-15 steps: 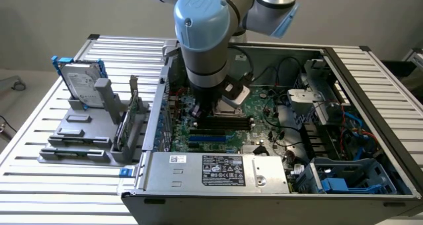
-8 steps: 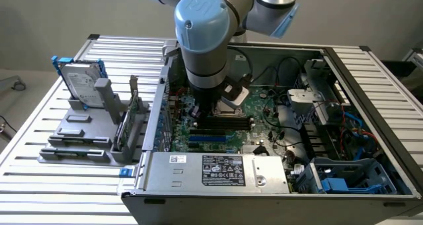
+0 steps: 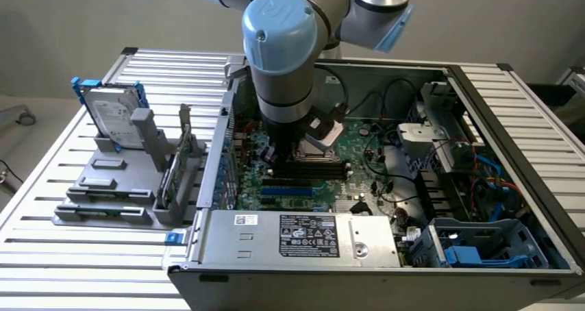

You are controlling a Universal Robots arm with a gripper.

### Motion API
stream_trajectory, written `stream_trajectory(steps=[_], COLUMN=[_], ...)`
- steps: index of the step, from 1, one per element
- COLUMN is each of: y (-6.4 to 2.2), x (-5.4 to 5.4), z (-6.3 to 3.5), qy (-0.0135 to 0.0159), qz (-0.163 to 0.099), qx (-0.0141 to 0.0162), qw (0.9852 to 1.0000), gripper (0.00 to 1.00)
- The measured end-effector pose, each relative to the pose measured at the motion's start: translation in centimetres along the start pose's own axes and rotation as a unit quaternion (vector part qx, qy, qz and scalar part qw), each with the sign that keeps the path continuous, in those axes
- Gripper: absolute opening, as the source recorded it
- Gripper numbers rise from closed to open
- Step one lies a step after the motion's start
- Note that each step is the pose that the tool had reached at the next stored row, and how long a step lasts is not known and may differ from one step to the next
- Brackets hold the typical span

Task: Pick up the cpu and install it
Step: 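Install the first cpu locking lever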

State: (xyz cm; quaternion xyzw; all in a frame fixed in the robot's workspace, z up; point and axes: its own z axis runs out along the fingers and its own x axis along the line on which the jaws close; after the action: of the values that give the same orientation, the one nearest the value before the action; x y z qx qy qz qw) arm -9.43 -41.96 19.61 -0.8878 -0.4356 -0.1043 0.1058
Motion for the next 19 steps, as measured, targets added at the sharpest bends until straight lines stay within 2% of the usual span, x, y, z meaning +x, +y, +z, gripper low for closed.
stream_trajectory(steps=[8, 19], y=[-0.08, -0.14], x=[0.05, 0.07], z=[0.36, 0.60], qy=[-0.0007, -0.0060], qz=[0.000, 0.000], qx=[0.0008, -0.0031], qw=[1.0000, 1.0000], gripper=[0.11, 0.11])
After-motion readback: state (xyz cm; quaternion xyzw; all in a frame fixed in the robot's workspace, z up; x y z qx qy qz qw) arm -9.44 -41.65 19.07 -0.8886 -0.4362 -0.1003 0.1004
